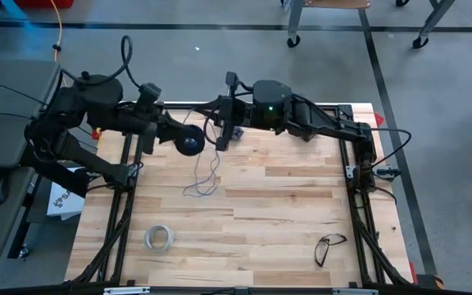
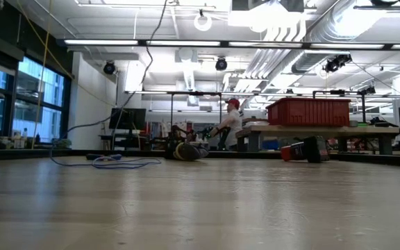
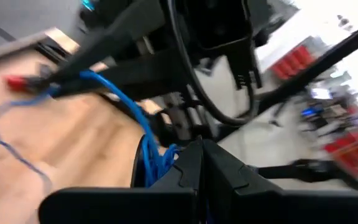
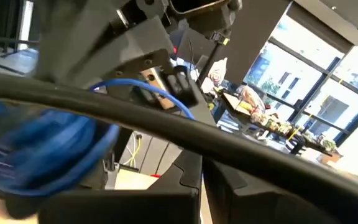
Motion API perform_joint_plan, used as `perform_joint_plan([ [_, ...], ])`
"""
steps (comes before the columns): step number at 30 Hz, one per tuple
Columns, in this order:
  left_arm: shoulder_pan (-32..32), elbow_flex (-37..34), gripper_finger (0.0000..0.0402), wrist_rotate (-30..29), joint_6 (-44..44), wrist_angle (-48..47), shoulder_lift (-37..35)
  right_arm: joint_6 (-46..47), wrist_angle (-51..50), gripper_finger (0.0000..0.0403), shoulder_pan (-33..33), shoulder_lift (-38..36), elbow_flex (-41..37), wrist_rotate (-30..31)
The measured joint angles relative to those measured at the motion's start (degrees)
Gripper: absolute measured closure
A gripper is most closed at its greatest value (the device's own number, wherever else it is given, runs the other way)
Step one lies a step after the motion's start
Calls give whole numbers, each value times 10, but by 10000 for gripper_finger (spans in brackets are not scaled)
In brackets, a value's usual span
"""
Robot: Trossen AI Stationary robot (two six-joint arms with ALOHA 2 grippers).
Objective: Coil cords
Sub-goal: Coil the blue wire onto the black spool
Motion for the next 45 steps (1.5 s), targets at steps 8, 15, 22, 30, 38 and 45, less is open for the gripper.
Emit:
perform_joint_plan([
  [8,12,0,401,-122,151,-88,0,6,-39,403,-10,-14,0,22],
  [15,12,0,401,-158,264,-34,-1,36,-86,403,-15,-27,0,37],
  [22,10,1,401,-161,354,28,-7,56,-113,403,-15,-31,0,40],
  [30,10,1,401,-178,462,88,-7,69,-114,403,-15,-31,0,22],
  [38,10,1,401,-191,544,83,-7,92,-117,403,-15,-41,0,22],
  [45,10,1,401,-243,606,81,-7,95,-125,400,-15,-47,0,49],
])
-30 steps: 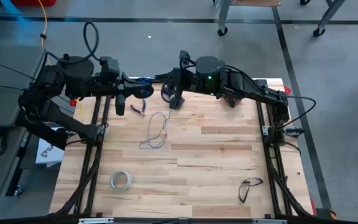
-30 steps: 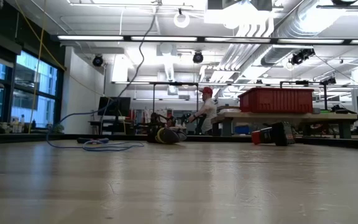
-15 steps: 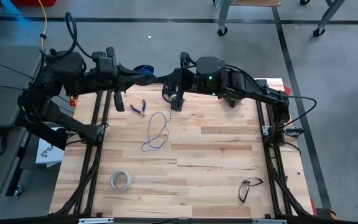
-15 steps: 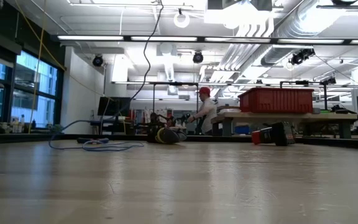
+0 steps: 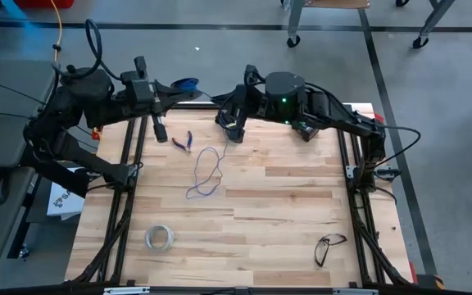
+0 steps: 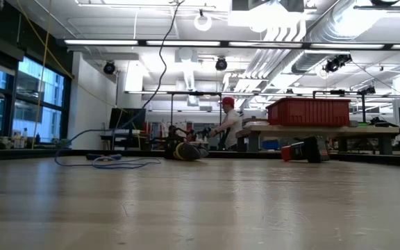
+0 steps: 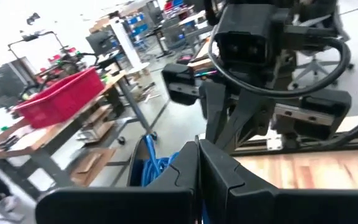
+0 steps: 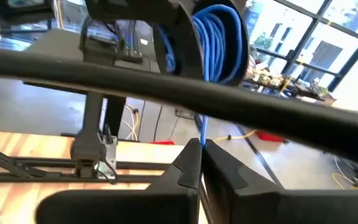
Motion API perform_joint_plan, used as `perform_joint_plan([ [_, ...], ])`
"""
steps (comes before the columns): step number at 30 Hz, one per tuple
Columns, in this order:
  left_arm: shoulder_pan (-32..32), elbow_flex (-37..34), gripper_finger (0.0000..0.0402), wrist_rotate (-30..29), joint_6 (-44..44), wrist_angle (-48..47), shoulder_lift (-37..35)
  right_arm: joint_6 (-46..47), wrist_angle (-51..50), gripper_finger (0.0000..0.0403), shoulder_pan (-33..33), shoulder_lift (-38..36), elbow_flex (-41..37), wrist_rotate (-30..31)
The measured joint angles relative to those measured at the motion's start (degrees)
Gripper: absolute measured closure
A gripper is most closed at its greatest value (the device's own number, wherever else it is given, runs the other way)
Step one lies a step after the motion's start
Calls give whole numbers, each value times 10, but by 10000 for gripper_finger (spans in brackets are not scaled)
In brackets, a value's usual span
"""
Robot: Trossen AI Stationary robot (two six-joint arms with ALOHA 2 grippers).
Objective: Coil cords
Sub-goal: Coil the blue wire onto the black spool
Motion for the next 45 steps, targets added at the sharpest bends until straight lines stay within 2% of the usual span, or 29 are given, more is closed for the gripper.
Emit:
perform_joint_plan([
  [4,0,1,401,-11,-14,4,-7,4,-15,368,0,-3,0,13],
  [10,0,0,401,-3,-84,15,-13,30,-33,272,0,-7,0,12],
  [14,0,1,401,34,-100,73,-19,59,-45,218,0,-3,0,0],
  [17,2,1,401,77,-124,120,-20,75,-57,198,0,-1,0,-19],
  [21,5,1,401,115,-161,146,-23,75,-62,196,0,1,0,-33],
  [25,6,1,401,116,-185,154,-32,104,-60,198,0,1,0,-78],
  [34,6,1,401,141,-181,198,-31,178,-17,199,0,1,0,-159],
  [41,6,1,401,144,-181,199,-30,197,-13,201,0,1,0,-166],
  [45,6,1,401,144,-179,213,-30,206,-12,218,0,4,0,-168],
])
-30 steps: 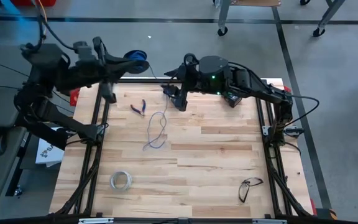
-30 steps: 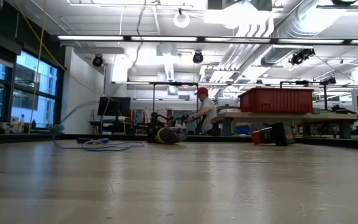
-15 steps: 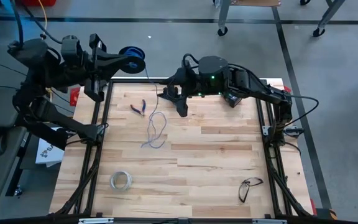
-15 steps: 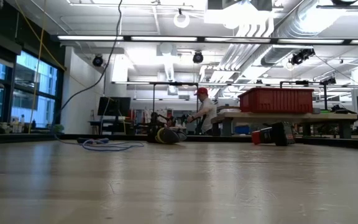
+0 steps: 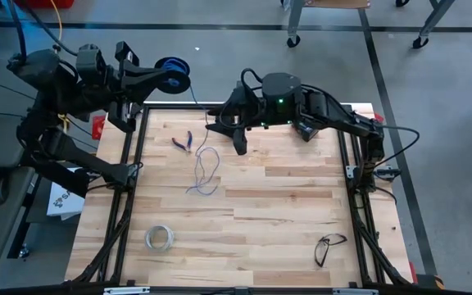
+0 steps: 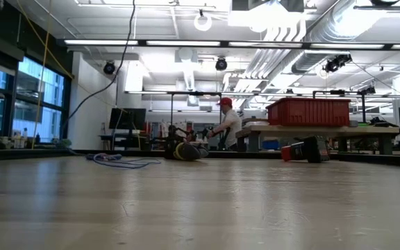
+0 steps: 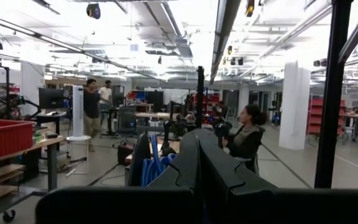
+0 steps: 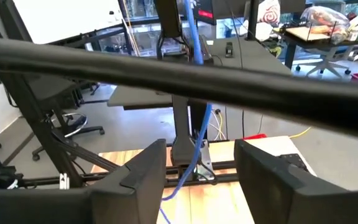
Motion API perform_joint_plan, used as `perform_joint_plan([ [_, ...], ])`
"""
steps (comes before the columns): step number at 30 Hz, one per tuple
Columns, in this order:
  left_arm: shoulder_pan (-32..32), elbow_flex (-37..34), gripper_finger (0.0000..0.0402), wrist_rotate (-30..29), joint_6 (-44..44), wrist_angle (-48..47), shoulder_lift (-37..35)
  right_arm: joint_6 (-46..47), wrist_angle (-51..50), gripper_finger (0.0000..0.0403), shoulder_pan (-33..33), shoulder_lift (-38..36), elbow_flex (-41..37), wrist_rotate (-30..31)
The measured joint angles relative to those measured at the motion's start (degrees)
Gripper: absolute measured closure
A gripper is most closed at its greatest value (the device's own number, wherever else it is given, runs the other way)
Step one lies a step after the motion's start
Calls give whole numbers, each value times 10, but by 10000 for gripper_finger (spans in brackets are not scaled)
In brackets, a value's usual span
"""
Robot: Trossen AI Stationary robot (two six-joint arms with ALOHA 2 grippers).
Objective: Coil cords
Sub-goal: Coil the blue wire onto the black spool
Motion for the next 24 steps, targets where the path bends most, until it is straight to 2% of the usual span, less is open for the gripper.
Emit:
perform_joint_plan([
  [17,0,0,401,0,8,8,0,-16,14,299,7,9,-1,-2],
  [24,0,0,401,0,8,11,0,-26,13,306,7,-1,0,0],
])
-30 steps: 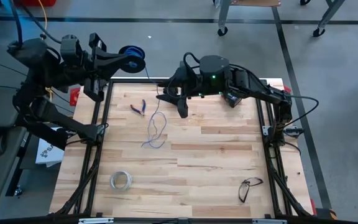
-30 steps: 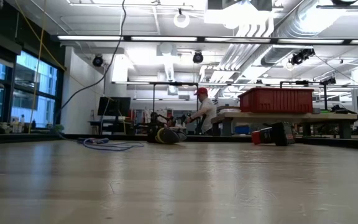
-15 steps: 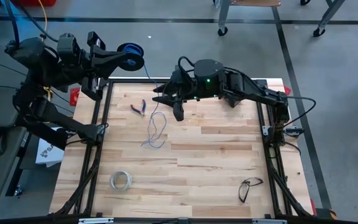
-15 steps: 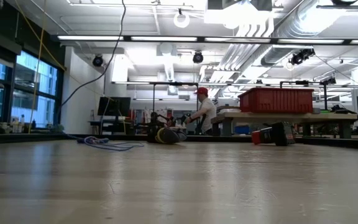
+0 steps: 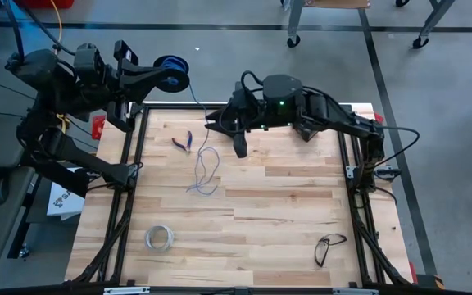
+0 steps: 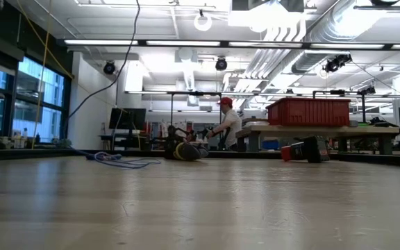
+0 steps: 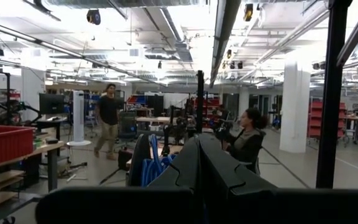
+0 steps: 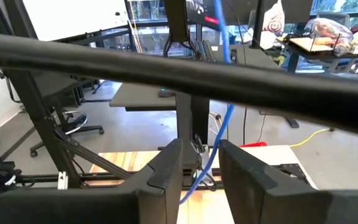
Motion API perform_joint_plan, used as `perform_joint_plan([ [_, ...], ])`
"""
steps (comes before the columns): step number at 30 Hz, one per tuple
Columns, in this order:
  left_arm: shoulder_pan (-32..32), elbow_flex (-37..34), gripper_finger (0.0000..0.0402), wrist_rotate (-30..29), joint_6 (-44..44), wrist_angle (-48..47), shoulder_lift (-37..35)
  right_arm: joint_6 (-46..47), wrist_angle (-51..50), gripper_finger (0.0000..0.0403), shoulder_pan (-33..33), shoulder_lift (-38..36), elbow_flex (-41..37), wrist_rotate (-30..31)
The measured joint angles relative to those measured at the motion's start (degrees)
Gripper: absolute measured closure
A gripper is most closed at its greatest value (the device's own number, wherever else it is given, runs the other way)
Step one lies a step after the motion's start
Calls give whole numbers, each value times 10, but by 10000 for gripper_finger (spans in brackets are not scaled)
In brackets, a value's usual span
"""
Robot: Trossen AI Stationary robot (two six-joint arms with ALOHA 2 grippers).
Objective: Coil cords
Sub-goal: Coil the blue wire onto the black spool
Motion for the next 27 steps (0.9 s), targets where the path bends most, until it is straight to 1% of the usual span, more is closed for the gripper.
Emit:
perform_joint_plan([
  [6,0,0,401,0,-4,0,0,0,0,312,0,1,0,0],
  [8,0,0,401,0,-7,1,0,-2,1,331,0,1,0,0],
  [12,0,0,401,0,-21,6,5,8,12,390,0,3,0,5],
  [13,0,0,401,0,-21,7,6,9,11,396,0,3,0,5],
  [19,0,0,401,0,-42,17,10,-5,16,401,6,4,0,5],
  [21,0,0,401,-1,-66,24,13,-14,17,402,13,4,0,7],
  [23,0,0,401,0,-115,38,20,-29,29,402,24,8,0,30],
  [25,0,0,401,0,-172,49,27,-50,63,402,36,16,0,49],
  [27,0,0,401,13,-223,54,34,-68,119,402,46,28,0,50],
])
